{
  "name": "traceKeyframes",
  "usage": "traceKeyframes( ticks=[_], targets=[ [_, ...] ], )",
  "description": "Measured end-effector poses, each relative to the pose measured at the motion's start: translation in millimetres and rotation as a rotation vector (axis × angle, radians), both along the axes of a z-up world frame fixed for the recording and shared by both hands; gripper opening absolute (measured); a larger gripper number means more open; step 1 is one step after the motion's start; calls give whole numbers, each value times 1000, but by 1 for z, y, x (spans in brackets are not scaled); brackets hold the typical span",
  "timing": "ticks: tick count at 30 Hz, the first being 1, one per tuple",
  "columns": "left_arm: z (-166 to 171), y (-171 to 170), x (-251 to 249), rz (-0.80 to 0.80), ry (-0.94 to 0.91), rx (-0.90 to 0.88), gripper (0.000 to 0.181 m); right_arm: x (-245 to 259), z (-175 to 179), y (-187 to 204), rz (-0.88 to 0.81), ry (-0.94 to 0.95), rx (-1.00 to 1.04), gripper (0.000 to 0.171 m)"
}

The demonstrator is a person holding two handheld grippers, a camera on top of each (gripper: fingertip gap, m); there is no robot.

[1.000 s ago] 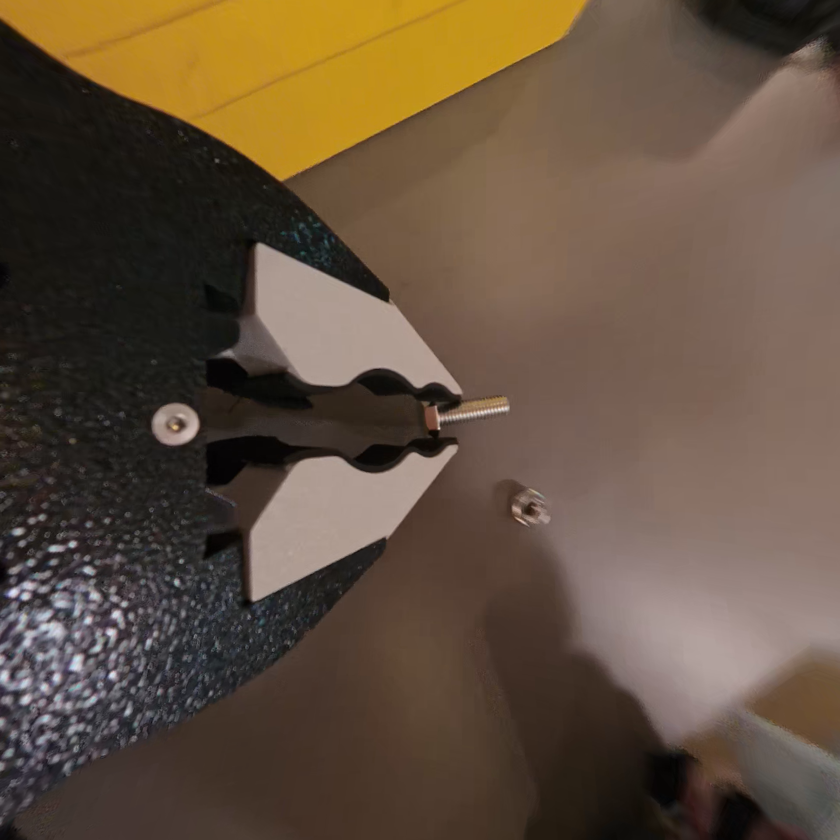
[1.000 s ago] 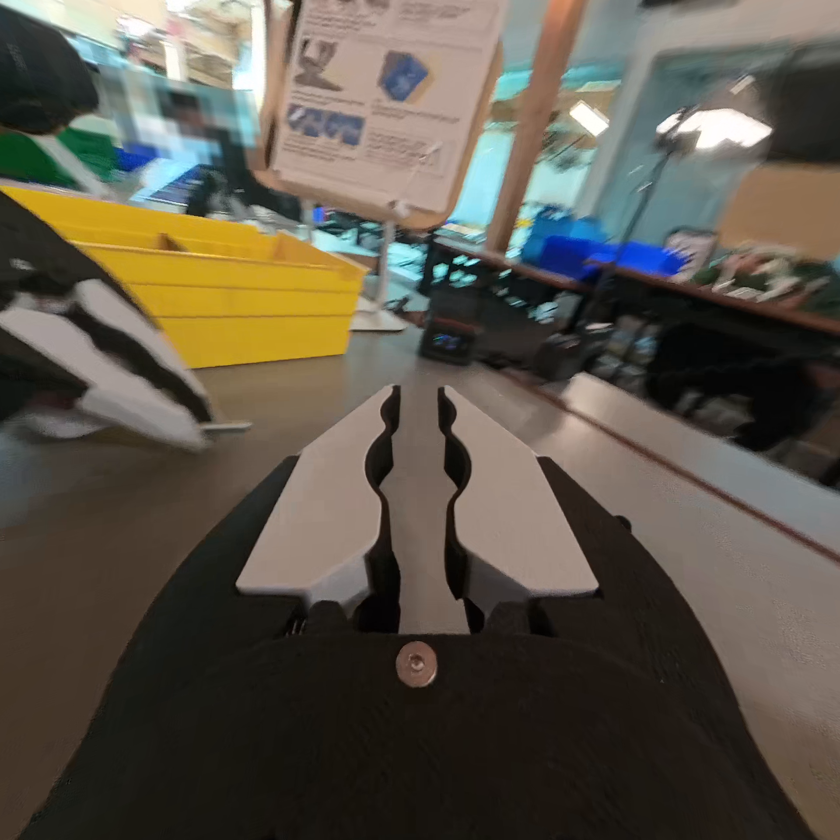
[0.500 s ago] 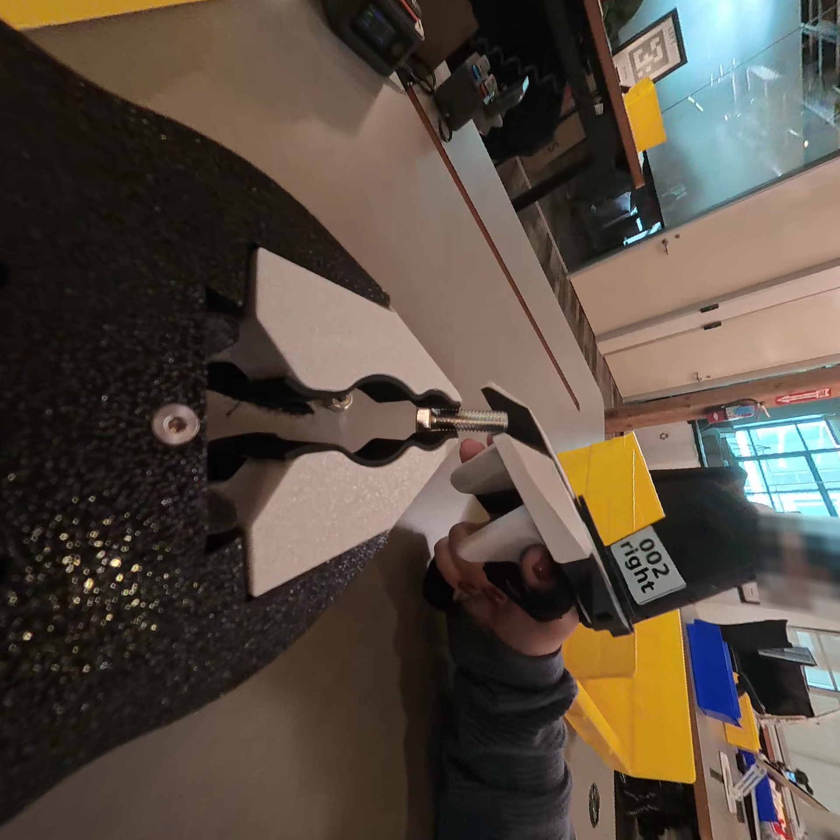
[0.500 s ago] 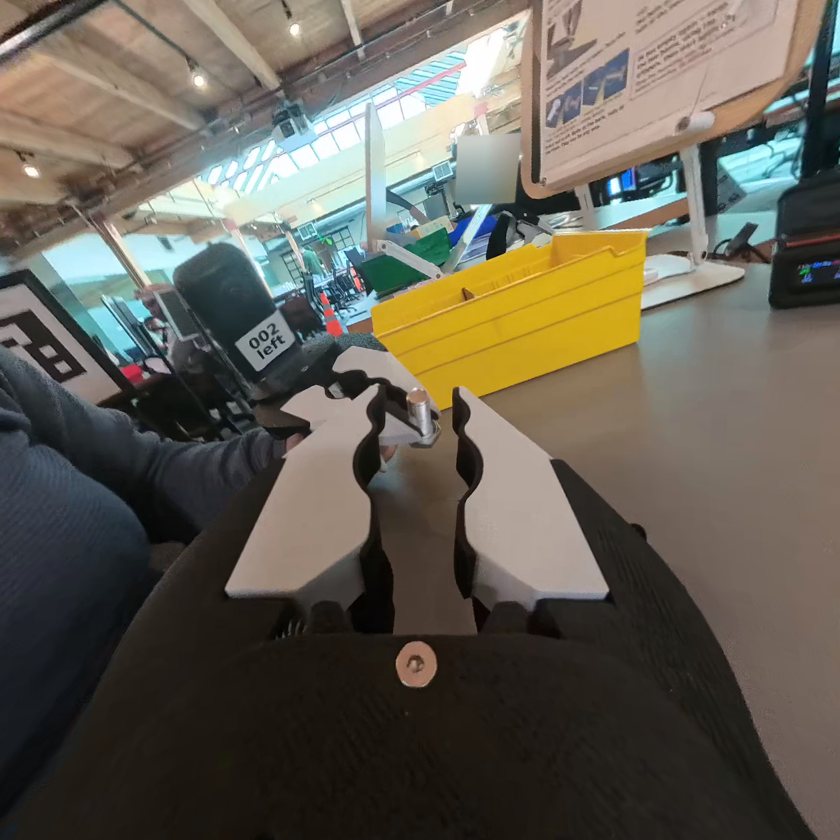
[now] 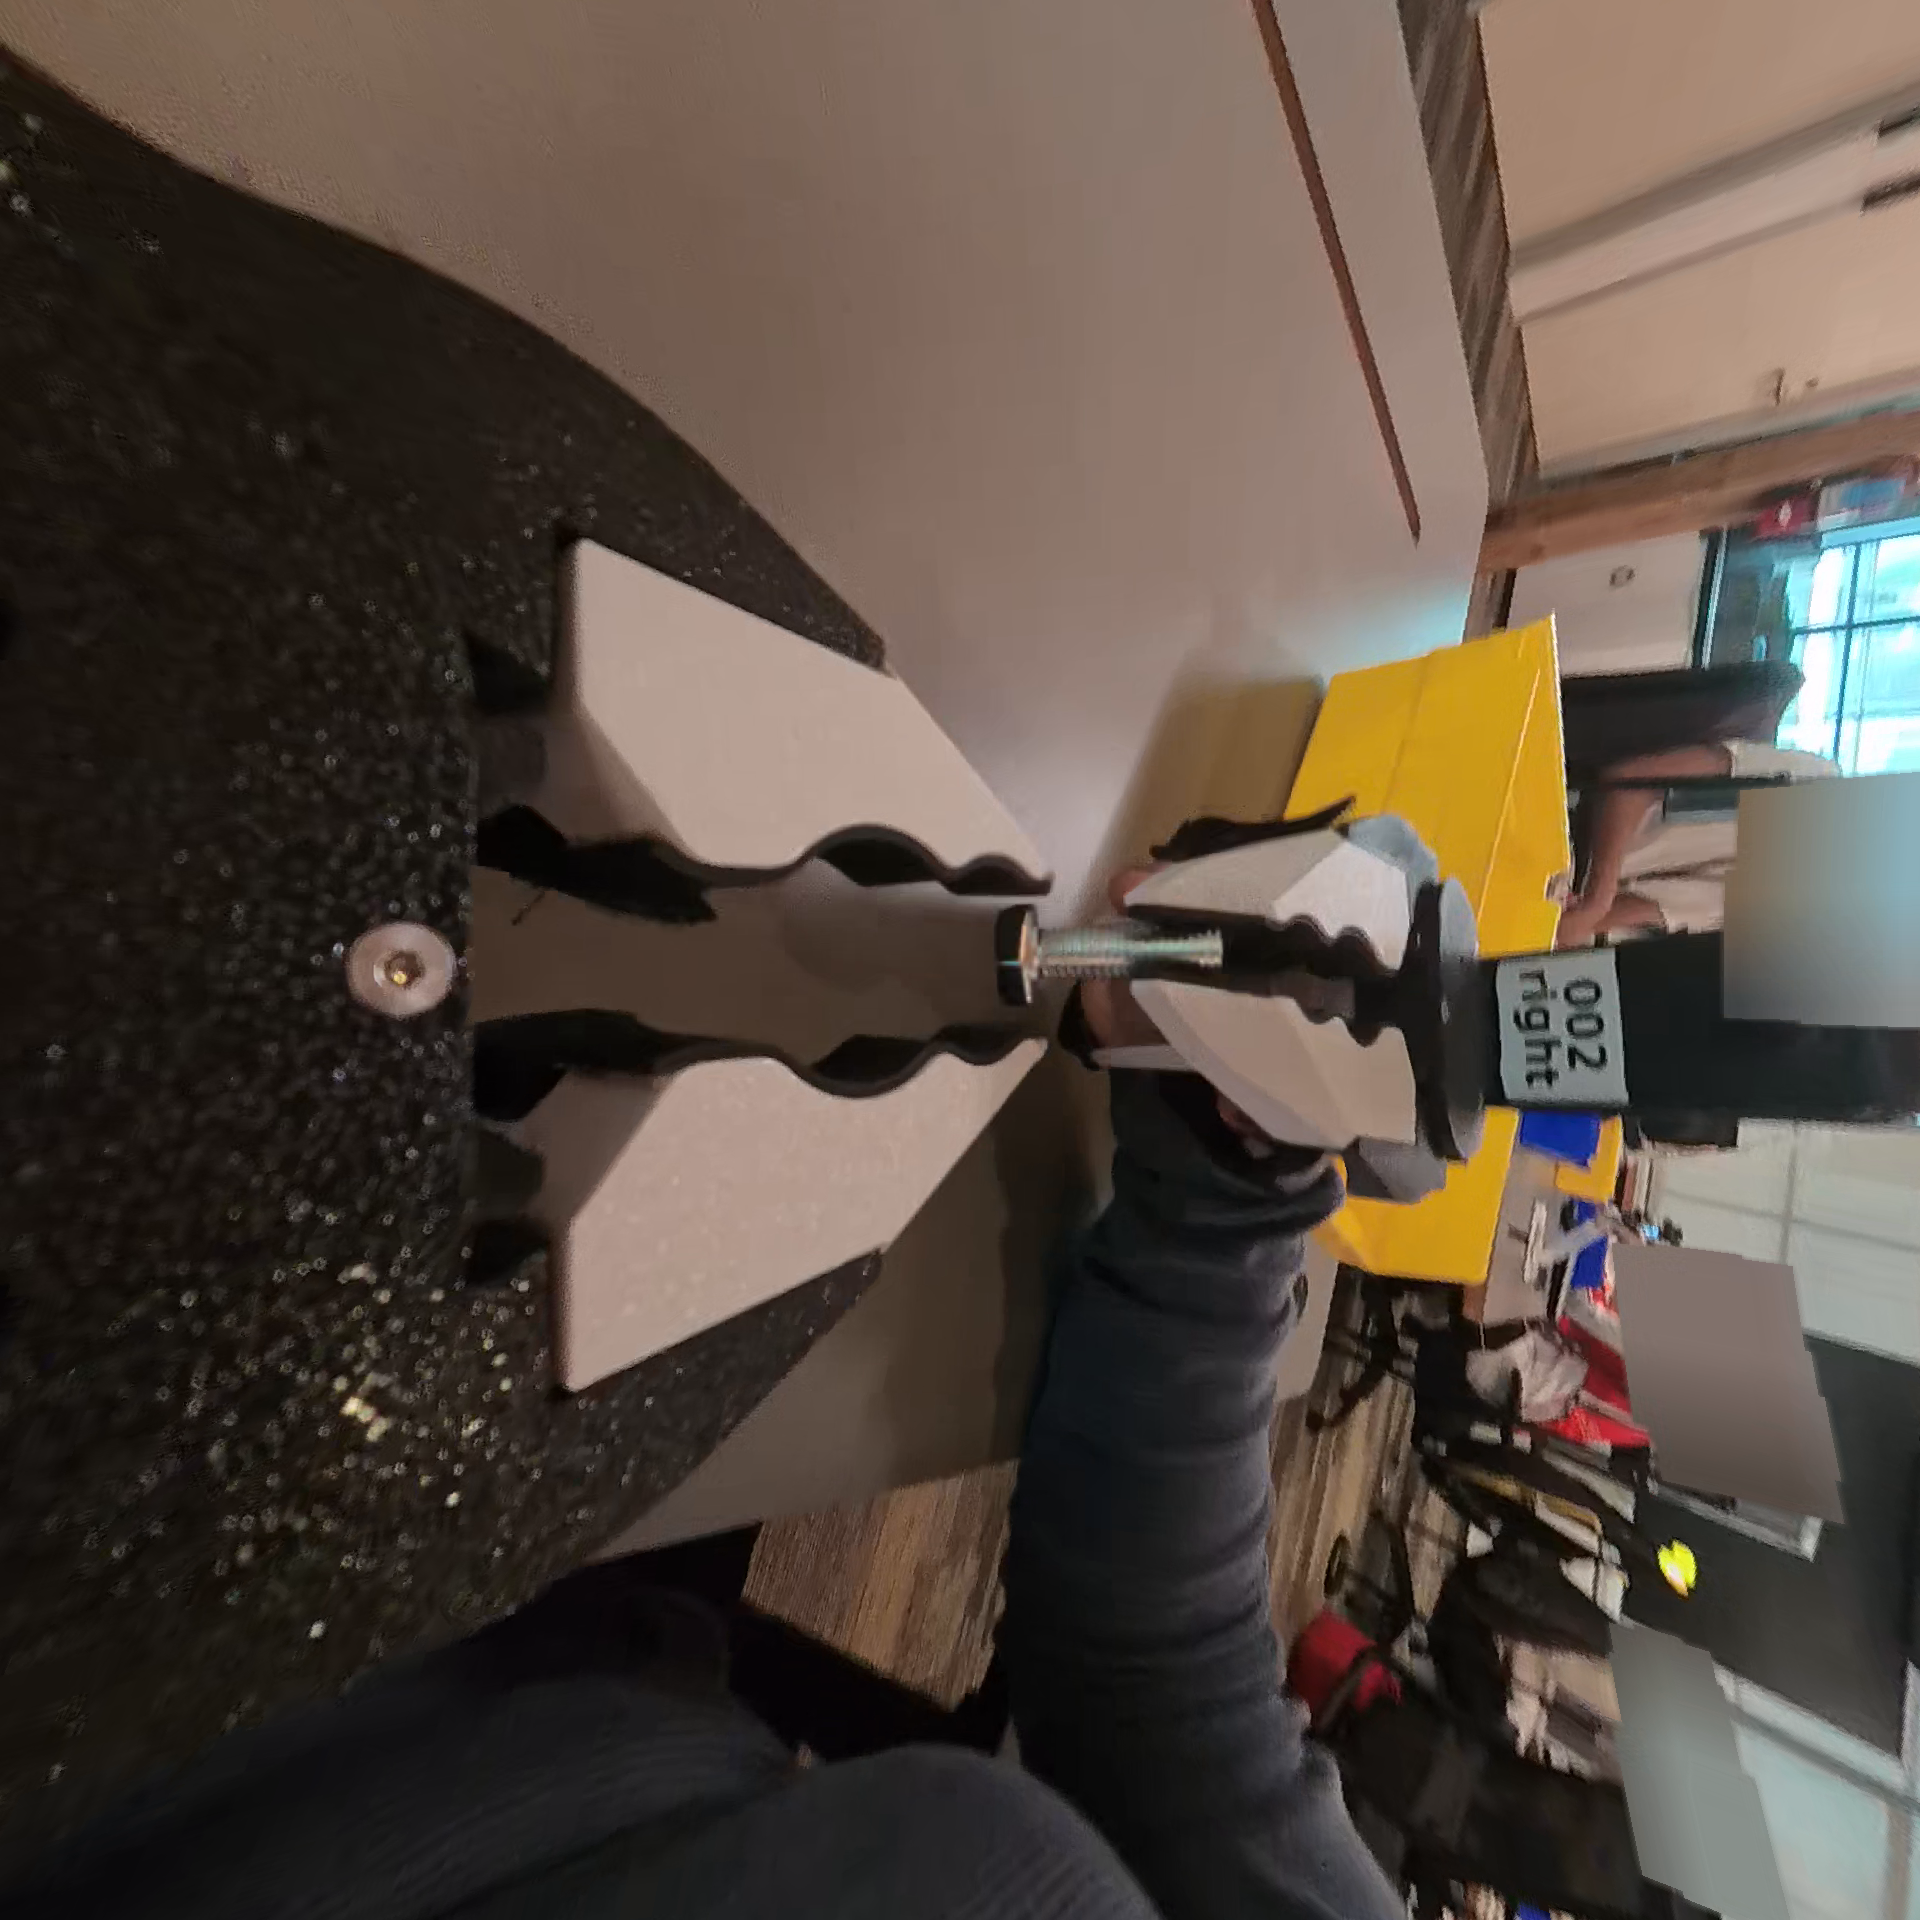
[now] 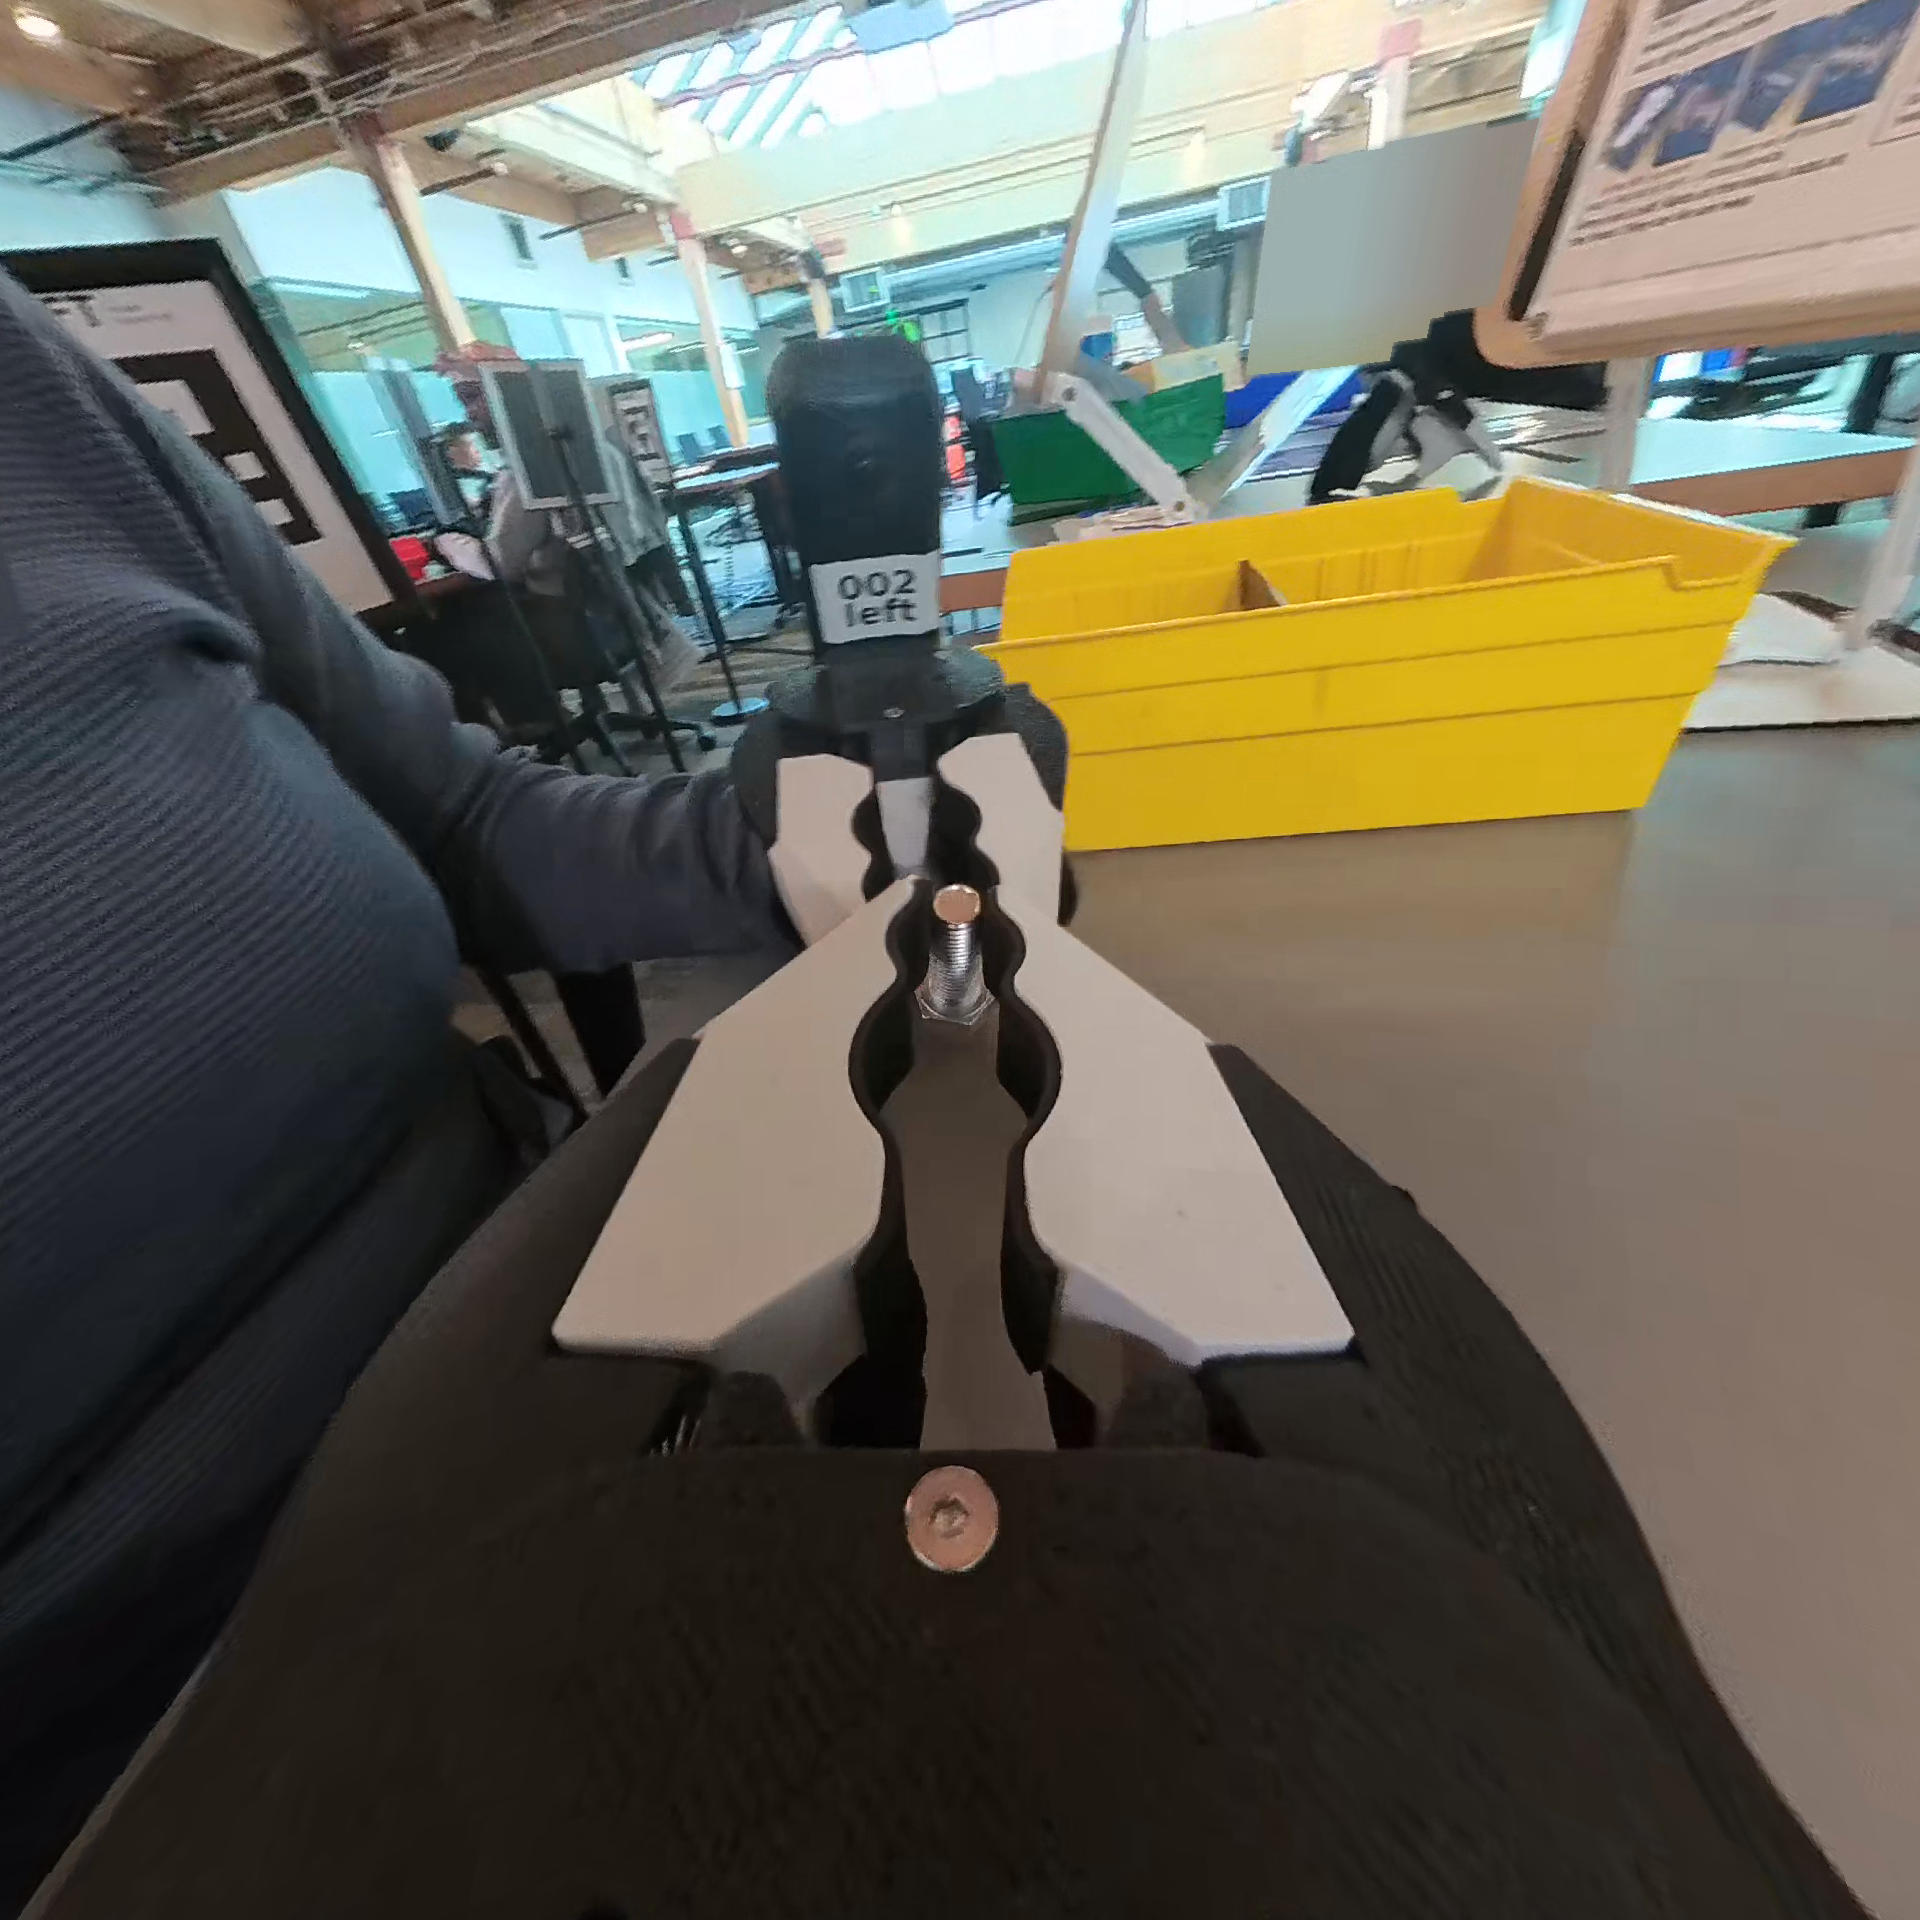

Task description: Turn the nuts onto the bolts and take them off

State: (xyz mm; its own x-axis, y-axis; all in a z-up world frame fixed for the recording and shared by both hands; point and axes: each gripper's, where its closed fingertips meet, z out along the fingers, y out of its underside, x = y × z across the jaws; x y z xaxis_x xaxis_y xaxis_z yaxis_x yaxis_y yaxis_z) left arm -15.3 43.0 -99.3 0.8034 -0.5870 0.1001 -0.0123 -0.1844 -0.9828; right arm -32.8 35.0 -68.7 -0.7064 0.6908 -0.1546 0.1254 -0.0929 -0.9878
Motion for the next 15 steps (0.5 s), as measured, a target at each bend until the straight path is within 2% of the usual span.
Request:
traceKeyframes(
  ticks=[3,6,9,11,12,13,15],
  targets=[
    [-3,-7,9,-85,-42,-42,18,6,-3,-9,75,-19,-13,8],
    [-8,-5,6,-73,-30,-64,17,4,-7,-9,69,-33,-11,8],
    [-5,4,-10,49,8,-21,17,-7,-4,3,-39,2,-17,10],
    [4,11,-34,196,-1,46,17,-18,2,27,-177,11,-68,30],
    [12,12,-47,268,-19,88,17,-24,-1,43,-268,-23,-76,30],
    [18,11,-59,327,-35,125,17,-30,-12,57,-350,-70,-31,31],
    [26,9,-72,393,-59,172,17,-35,-41,61,-406,-163,160,30]
  ],
)
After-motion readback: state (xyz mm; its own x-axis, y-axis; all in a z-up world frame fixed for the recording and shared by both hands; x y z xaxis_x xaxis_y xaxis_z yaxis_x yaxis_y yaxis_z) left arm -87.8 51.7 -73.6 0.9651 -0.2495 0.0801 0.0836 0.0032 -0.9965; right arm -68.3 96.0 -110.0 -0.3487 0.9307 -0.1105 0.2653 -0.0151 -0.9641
